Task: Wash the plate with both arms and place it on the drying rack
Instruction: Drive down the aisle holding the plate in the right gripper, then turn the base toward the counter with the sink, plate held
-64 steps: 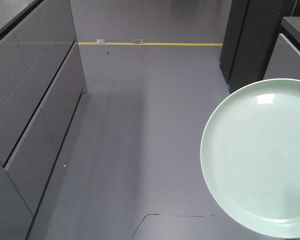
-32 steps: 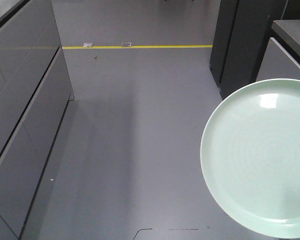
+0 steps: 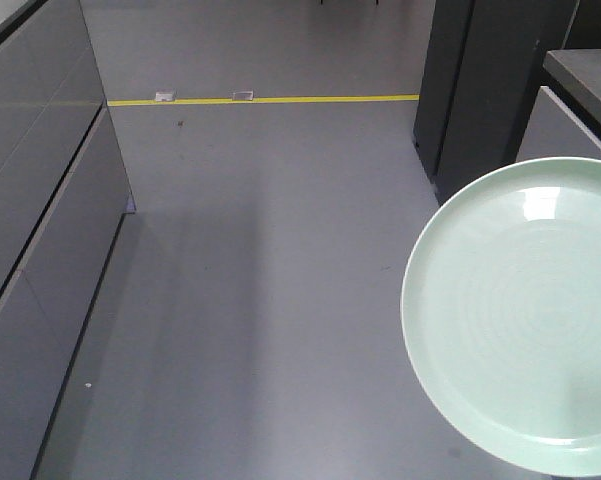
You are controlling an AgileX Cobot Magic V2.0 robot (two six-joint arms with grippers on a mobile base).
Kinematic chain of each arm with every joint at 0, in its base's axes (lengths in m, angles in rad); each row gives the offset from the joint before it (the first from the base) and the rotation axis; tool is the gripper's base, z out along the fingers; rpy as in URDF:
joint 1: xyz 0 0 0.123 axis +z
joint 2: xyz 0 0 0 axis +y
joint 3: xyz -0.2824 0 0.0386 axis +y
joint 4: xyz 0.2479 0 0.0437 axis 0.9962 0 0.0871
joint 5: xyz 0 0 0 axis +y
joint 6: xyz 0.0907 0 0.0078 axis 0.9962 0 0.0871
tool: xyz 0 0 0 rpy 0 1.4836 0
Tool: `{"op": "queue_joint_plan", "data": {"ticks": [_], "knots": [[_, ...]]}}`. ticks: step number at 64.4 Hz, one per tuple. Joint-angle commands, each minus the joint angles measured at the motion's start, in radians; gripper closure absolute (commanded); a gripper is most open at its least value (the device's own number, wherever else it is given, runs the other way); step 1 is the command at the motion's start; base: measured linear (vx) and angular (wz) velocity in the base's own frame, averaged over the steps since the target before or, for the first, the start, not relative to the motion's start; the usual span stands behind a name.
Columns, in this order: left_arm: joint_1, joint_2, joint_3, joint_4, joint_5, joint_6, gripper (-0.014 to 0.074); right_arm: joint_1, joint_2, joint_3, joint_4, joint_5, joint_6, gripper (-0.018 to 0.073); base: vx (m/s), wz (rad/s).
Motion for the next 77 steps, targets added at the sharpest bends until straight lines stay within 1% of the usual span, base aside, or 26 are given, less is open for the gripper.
{"op": "queue_joint_plan", "data": {"ticks": [1, 77], "knots": [[0.001, -0.015, 0.028, -0.004, -0.074, -0.010, 0.0593, -0.004, 0.007, -0.025, 0.001, -0.076, -0.008, 0.0563, 0.17, -0.04], [0.001, -0.015, 0.028, -0.004, -0.074, -0.010, 0.0593, -0.004, 0.007, -0.025, 0.001, -0.076, -0.008, 0.0563, 0.16, -0.09]]}}
